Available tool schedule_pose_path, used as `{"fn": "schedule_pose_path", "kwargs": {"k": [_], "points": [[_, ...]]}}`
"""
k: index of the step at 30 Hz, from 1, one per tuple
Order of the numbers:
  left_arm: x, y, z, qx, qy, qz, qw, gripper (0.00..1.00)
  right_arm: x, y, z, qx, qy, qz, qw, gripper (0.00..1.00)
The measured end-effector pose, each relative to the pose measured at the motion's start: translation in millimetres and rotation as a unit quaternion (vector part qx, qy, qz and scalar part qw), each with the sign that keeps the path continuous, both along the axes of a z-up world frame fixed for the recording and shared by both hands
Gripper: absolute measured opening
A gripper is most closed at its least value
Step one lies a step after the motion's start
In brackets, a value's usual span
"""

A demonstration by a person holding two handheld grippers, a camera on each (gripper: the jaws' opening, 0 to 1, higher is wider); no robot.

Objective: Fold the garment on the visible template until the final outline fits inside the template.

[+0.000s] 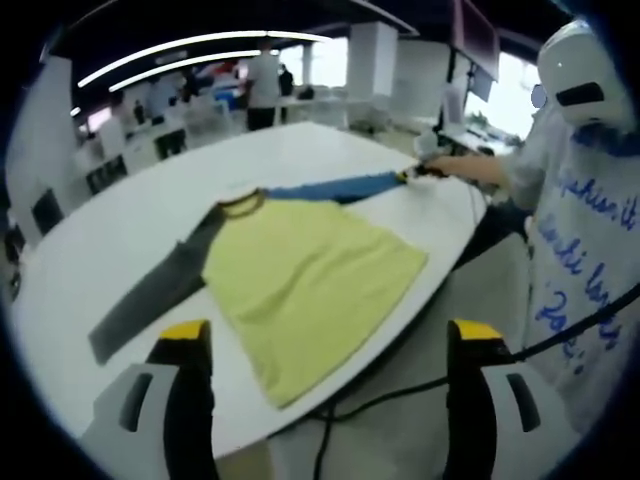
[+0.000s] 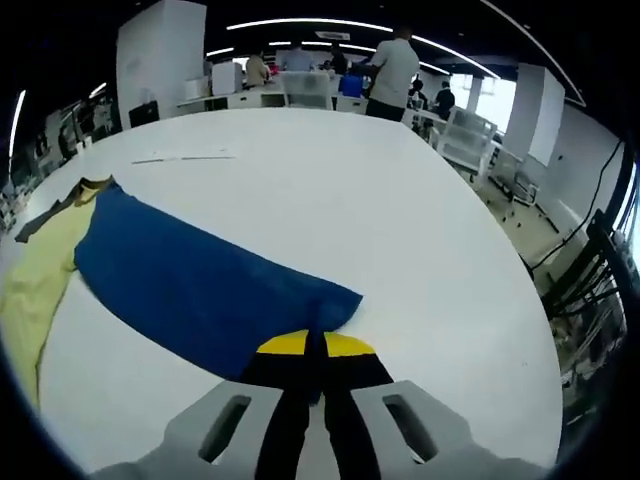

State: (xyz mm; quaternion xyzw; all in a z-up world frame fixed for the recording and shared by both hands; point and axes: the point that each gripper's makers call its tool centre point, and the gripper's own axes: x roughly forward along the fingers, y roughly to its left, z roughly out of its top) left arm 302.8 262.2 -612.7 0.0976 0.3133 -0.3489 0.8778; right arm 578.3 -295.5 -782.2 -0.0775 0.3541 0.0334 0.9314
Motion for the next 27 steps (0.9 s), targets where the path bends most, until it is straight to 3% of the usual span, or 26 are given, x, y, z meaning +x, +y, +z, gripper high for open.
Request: {"fn": "schedule_pose_path", "kwargs": {"k": [16,20,27], "points": [[-2.3,4.9,1.8,-0.004,-0.002,0.005,1.0000,0.93,-1.3,0.8,20.1,-0.004,-0.011,0.001,0.9999,0.03],[-2.5,7.3,4.5,-0.003,-0.010,0.007,0.9999,0.94,-0.7,2.5,31.8,-0.007,-0.015,0.004,0.9999,0.03],[-2.9,8.0,6.3,0.001,-0.019,0.003,0.9998,0.96,-0.8,7.2,37.0,-0.009,-0.023,0.004,0.9997,0.03]]}}
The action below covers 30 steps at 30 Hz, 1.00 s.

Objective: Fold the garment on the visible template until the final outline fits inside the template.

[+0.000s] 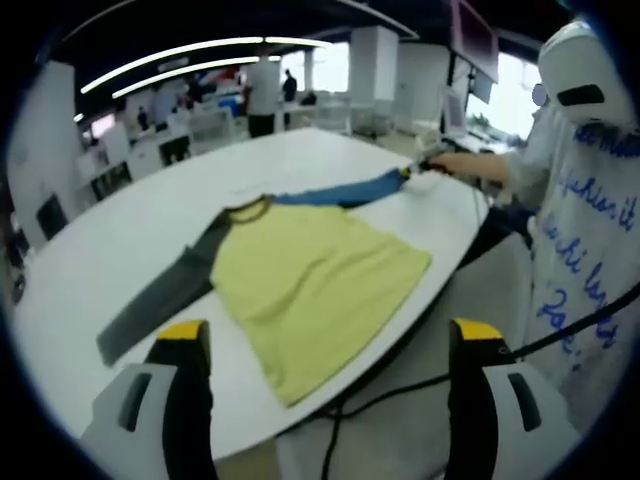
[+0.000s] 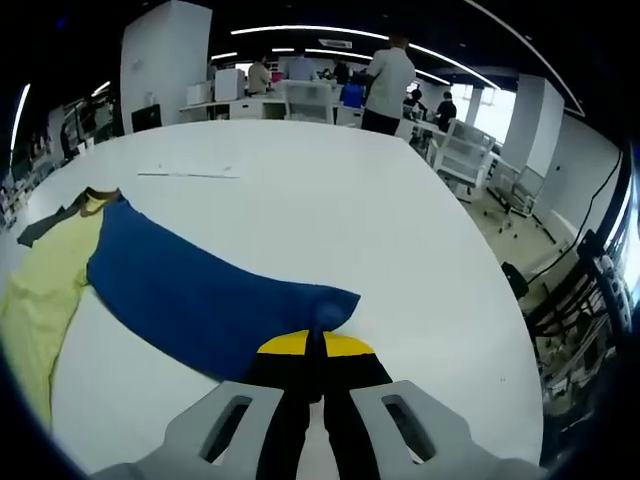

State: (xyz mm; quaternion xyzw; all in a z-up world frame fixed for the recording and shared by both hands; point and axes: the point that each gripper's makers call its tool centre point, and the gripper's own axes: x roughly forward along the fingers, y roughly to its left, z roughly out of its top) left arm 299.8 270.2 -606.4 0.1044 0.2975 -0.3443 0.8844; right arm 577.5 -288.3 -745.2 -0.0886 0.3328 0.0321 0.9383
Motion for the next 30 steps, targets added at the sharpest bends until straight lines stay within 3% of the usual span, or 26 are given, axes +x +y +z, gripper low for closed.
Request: {"fn": "schedule_pose_path", "kwargs": {"k": [9,30], "points": [[-2.7,5.9,0.9,0.001,-0.005,0.004,1.0000,0.97,3.0,7.3,19.9,0.000,-0.018,0.002,0.9998,0.03],[-8.6,15.5,5.9,0.000,-0.016,0.009,0.9998,0.99,26.1,61.3,67.6,0.008,-0.068,0.041,0.9969,0.03]]}}
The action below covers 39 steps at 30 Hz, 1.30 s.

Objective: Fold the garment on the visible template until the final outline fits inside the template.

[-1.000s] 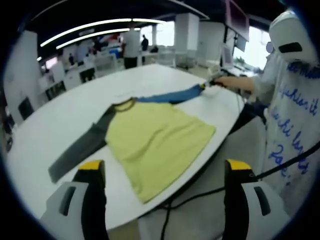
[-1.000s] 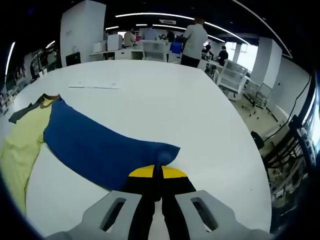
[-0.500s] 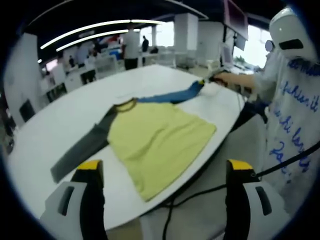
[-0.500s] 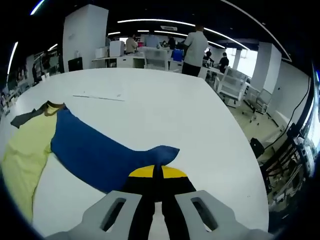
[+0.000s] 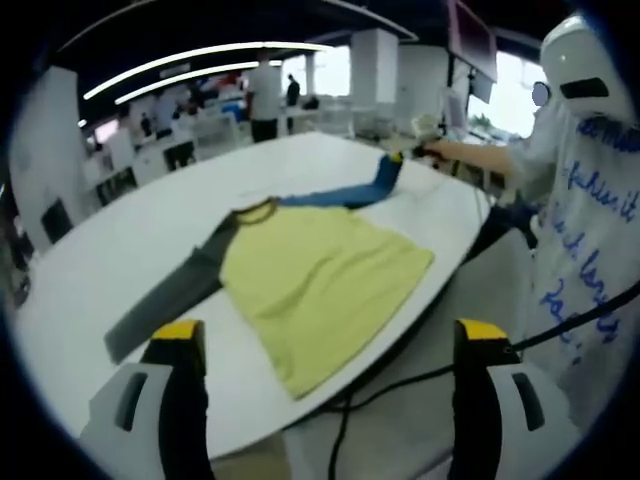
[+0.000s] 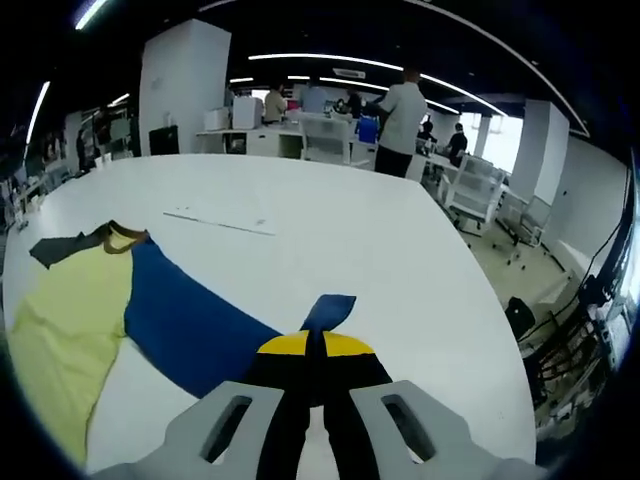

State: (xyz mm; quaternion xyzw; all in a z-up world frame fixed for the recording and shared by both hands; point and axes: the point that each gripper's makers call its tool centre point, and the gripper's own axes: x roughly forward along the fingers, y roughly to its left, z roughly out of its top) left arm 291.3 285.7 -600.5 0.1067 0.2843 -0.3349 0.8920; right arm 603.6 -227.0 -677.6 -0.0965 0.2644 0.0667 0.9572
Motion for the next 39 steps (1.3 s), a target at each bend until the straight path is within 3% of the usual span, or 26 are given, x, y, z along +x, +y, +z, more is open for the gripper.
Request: {"fn": "schedule_pose_path", "kwargs": {"k": [18,31,39], "points": [[-1.2,6.8,2.6,-0.005,-0.014,0.005,0.9999,0.99,14.4,61.7,47.0,0.018,-0.045,0.058,0.9971,0.03],[-4.3,15.6,1.1,-0.008,-0.014,0.005,0.9999,0.99,25.1,114.7,67.7,0.035,-0.067,0.091,0.9929,0.03],[-4.5,20.1,4.0,-0.011,-0.019,0.003,0.9998,0.99,30.1,132.6,77.9,0.042,-0.079,0.105,0.9905,0.03]]}}
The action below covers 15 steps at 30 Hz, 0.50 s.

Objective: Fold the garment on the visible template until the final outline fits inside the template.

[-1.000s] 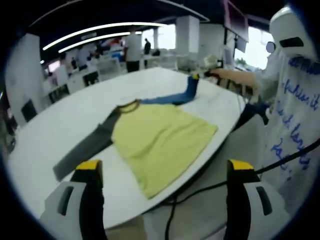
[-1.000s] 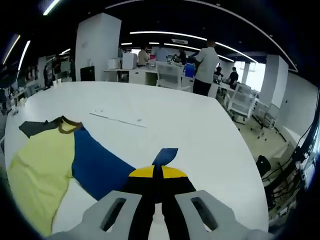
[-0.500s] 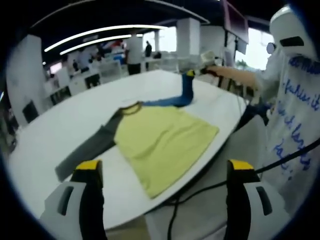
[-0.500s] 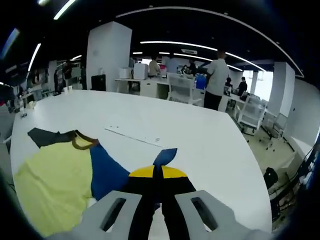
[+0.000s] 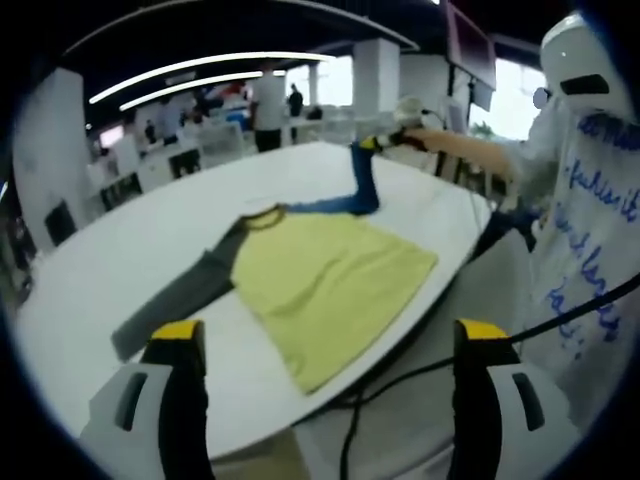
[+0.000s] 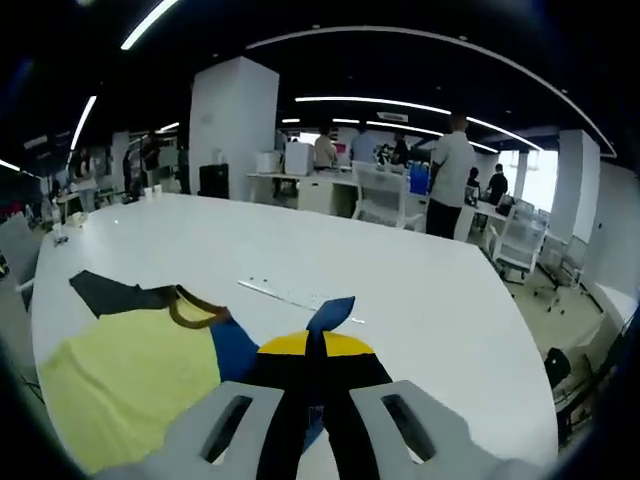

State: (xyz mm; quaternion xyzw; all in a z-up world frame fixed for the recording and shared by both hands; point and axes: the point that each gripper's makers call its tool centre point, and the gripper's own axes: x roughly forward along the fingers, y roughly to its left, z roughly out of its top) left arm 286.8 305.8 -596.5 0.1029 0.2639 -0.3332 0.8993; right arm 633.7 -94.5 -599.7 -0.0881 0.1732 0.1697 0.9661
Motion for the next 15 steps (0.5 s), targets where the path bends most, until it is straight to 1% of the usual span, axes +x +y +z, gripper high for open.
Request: {"fn": "schedule_pose_path", "kwargs": {"k": [12,15], "points": [[0.2,3.9,1.2,0.000,-0.004,-0.005,1.0000,0.99,-0.1,28.4,9.3,0.002,-0.008,0.017,0.9998,0.03],[-0.2,4.0,1.0,0.000,-0.003,-0.008,1.0000,0.99,-0.1,39.1,10.4,0.003,-0.009,0.024,0.9997,0.03]]}}
